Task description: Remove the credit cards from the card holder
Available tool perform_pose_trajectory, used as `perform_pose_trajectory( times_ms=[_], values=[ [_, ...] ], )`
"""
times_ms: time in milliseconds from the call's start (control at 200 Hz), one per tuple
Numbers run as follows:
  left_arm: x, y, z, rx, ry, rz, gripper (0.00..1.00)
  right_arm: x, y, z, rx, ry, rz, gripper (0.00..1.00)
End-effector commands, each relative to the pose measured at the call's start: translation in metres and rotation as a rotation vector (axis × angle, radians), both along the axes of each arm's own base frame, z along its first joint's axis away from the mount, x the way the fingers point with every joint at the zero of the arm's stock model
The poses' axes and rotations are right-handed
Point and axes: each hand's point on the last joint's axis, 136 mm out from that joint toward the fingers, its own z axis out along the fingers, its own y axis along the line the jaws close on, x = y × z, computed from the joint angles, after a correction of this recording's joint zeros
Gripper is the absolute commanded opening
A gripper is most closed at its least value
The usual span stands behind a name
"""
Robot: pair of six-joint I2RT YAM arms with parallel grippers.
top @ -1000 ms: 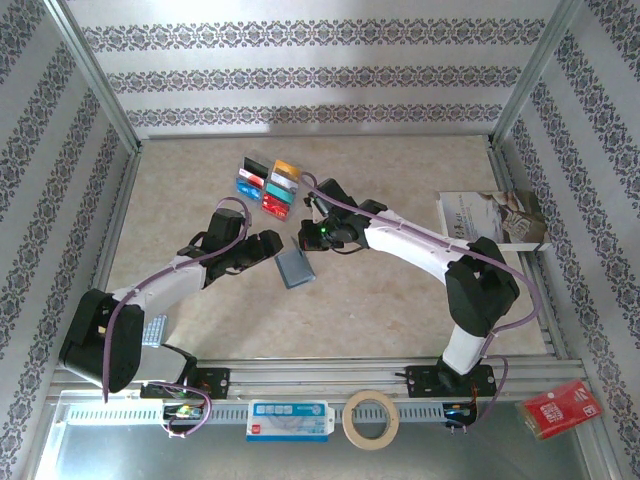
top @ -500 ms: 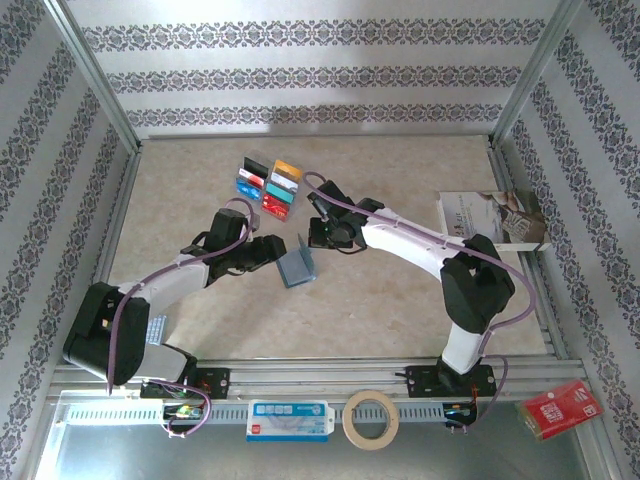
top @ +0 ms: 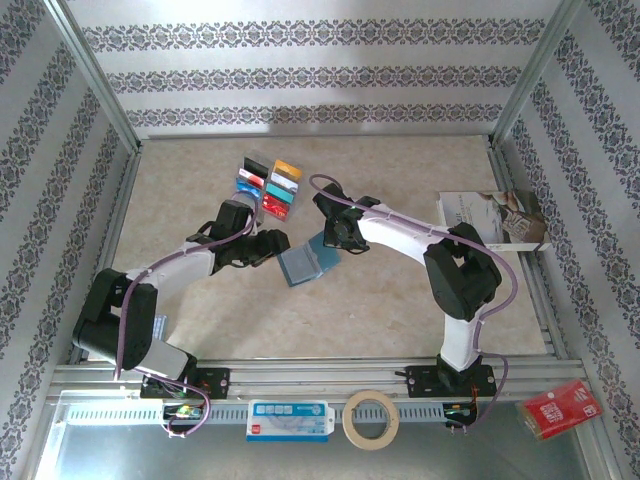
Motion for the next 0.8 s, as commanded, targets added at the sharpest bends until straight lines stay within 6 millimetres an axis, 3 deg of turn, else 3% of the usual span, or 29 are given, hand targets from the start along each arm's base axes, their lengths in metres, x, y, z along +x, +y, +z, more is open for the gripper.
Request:
perform_pose_trajectory(
  times_ms=[0,140,270,520,645,794],
  values=[
    [0.004,0.001,0.005,-0.001,0.035,-0.014,0.55,-0.001,0.005,-0.006,0.049,0.007,0.003,0.09],
    [0.002,-0.01,0.011,-0.063,0.017,-0.055,0.55,0.001,0.015,-0.01,0.07,-0.012,0.096,0.1],
    [0.001,-0.018,0.025,-0.081,-0.029,-0.078,0.53,-0.003,0.012,-0.006,0.075,-0.032,0.089,0.1],
    [-0.004,-0.034,0.03,-0.051,-0.093,-0.088,0.48,-0.023,0.001,-0.013,0.138,0.014,0.06,0.09],
    [0.0,-0.038,0.029,-0.043,-0.09,-0.086,0.48,-0.022,-0.001,0.006,0.17,-0.029,0.062,0.15],
    [0.007,-0.03,0.019,0.034,-0.068,-0.058,0.5,-0.017,-0.004,0.056,0.205,-0.143,0.081,0.35]
  ],
)
